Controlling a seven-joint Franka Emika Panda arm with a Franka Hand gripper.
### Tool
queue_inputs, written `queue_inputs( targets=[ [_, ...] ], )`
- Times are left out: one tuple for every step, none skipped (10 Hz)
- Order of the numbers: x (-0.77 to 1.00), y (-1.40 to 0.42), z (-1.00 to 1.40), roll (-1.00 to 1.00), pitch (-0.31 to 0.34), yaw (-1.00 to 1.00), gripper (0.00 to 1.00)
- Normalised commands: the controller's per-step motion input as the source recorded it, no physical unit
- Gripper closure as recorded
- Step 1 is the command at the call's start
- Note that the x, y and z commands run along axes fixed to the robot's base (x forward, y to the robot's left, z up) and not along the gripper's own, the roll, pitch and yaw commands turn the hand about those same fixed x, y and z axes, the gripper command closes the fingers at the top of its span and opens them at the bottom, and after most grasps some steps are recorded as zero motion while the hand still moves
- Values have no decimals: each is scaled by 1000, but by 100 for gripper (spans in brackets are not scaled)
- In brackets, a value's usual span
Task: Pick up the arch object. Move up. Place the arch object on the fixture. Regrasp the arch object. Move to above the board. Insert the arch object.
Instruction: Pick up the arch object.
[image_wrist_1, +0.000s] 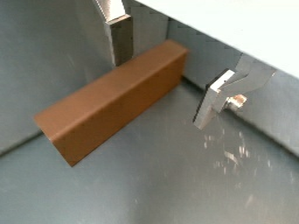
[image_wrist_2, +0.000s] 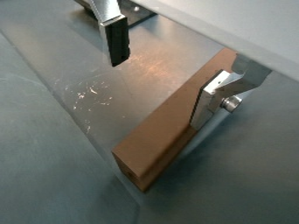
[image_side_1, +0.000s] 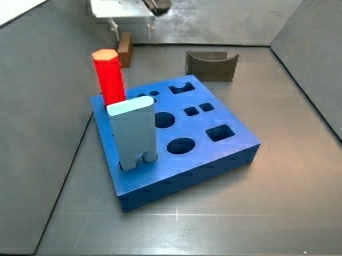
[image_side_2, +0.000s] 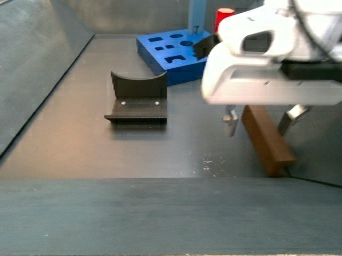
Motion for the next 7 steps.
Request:
queue_inputs(
  targets=[
    [60, -54, -1000, 77, -94, -211, 0],
    [6, -94, -1000, 79, -96, -151, 0],
    [0, -114, -1000, 106, -89, -100, 0],
    [-174, -160, -980, 139, -106, -69, 0],
    [-17, 0, 0, 0, -11, 0, 0],
    [0, 0, 0, 0, 0, 0, 100],
    [0, 0, 0, 0, 0, 0, 100]
  ],
)
